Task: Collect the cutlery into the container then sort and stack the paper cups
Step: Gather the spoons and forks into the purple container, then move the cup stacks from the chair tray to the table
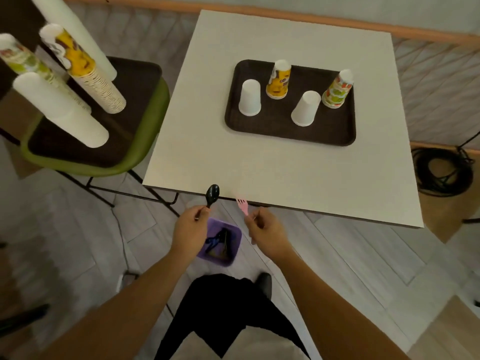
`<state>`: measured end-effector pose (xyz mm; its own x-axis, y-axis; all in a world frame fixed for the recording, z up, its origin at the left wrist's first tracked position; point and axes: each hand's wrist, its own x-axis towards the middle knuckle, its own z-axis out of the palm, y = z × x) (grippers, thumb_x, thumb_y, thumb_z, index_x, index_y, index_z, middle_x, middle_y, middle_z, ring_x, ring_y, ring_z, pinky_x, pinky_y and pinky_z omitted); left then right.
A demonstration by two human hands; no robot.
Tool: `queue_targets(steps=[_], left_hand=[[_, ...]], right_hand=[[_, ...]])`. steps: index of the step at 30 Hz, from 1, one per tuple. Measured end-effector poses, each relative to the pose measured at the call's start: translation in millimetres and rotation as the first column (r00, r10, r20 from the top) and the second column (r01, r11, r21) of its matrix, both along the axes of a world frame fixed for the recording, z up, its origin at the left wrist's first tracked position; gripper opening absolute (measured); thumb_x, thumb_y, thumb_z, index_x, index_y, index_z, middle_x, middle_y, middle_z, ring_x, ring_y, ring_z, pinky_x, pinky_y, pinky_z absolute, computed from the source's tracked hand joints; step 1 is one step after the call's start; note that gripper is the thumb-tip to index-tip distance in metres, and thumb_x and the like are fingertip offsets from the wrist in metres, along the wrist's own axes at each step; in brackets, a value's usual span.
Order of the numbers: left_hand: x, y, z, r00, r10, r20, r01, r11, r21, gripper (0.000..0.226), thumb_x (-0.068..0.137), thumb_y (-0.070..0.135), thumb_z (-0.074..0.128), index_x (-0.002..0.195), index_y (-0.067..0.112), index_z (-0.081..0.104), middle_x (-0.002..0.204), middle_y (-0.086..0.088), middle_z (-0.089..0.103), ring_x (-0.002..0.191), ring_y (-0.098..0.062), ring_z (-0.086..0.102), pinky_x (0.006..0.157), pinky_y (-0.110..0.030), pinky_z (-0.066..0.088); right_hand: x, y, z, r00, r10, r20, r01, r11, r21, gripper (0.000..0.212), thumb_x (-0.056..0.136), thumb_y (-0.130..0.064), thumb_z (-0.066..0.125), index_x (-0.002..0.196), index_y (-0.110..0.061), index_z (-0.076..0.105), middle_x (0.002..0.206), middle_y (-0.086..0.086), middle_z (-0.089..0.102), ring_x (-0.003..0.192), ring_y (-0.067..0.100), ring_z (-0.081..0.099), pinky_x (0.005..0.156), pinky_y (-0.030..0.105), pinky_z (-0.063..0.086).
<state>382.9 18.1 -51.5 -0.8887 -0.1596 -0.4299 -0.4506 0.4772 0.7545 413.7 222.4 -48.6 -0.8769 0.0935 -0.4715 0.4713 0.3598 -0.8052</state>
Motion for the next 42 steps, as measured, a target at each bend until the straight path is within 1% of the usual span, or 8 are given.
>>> queue_targets(steps=[8,13,17,22,25,30,37,42], left_hand=[[48,-31,-38,0.984,0.097,0.148,-0.091,0.995,-0.044,0.021,0.099,0.021,0.055,0.086,0.032,0.067,0.081,0.001,0.066,0.07,-0.015,0.059,0.055,-0.018,0.041],[56,-29,-75,0.942,0.106,0.318,-0.097,0.994,-0.044,0.028,0.091,0.016,0.066,0.07,0.033,0.057,0.079,-0.002,0.066,0.077,-0.024,0.063,0.068,-0.029,0.05],[58,-29,-121,0.901,0.155,0.405,-0.159,0.987,-0.022,0.024,0.085,0.019,0.074,0.109,0.022,0.075,0.102,-0.004,0.074,0.091,-0.024,0.071,0.084,-0.036,0.059],[53,-25,-175,0.898,0.176,0.403,-0.168,0.984,-0.055,0.02,0.085,0.024,0.074,0.104,0.025,0.078,0.09,0.002,0.075,0.08,-0.015,0.069,0.063,-0.02,0.05],[44,-21,-196,0.925,0.094,0.369,-0.051,0.991,-0.125,0.022,0.091,0.045,0.067,0.083,0.026,0.076,0.074,0.005,0.071,0.074,-0.017,0.067,0.063,-0.028,0.052],[37,-25,-210,0.893,-0.06,0.445,0.081,0.996,-0.029,0.043,0.094,0.066,0.05,0.11,0.027,0.062,0.098,0.001,0.068,0.093,-0.02,0.063,0.076,-0.031,0.049],[47,-41,-168,0.903,0.037,0.429,0.004,0.996,-0.095,0.06,0.086,0.071,0.056,0.117,0.02,0.06,0.084,0.012,0.048,0.084,-0.013,0.053,0.062,-0.016,0.033],[49,-49,-104,0.914,0.095,0.394,-0.065,0.994,-0.088,0.084,0.091,0.064,0.058,0.155,0.014,0.035,0.153,-0.009,0.047,0.138,-0.027,0.047,0.108,-0.037,0.038]], right_hand=[[20,-23,-55,0.914,0.165,0.372,-0.21,0.974,0.083,0.026,0.097,-0.008,0.049,0.115,-0.007,0.067,0.111,0.017,0.07,0.099,0.037,0.069,0.09,0.047,0.057],[24,-29,-98,0.853,0.033,0.521,-0.076,0.995,0.062,0.031,0.089,0.0,0.066,0.119,-0.008,0.071,0.107,0.013,0.072,0.087,0.025,0.073,0.067,0.03,0.061],[24,-31,-143,0.843,-0.009,0.538,-0.063,0.991,0.115,0.034,0.08,0.004,0.076,0.112,-0.01,0.073,0.103,0.008,0.073,0.092,0.025,0.074,0.077,0.033,0.062],[17,-43,-192,0.856,0.02,0.517,-0.115,0.982,0.152,0.022,0.08,-0.001,0.078,0.099,-0.012,0.074,0.095,0.005,0.074,0.088,0.021,0.072,0.078,0.031,0.061],[4,-56,-211,0.883,0.079,0.462,-0.18,0.967,0.179,0.006,0.093,-0.017,0.067,0.088,-0.015,0.066,0.082,0.001,0.069,0.071,0.014,0.066,0.055,0.022,0.054],[-12,-63,-221,0.861,0.089,0.501,-0.219,0.954,0.206,0.038,0.106,-0.036,0.043,0.128,-0.007,0.055,0.119,0.013,0.061,0.094,0.026,0.06,0.073,0.03,0.046],[-14,-69,-172,0.876,0.212,0.434,-0.309,0.937,0.166,0.034,0.106,-0.028,0.04,0.129,-0.011,0.058,0.113,0.013,0.067,0.099,0.029,0.063,0.077,0.032,0.045],[-23,-83,-107,0.853,0.39,0.347,-0.471,0.862,0.188,0.027,0.105,-0.017,0.041,0.11,-0.004,0.065,0.103,0.012,0.068,0.073,0.014,0.055,0.063,0.028,0.041]])
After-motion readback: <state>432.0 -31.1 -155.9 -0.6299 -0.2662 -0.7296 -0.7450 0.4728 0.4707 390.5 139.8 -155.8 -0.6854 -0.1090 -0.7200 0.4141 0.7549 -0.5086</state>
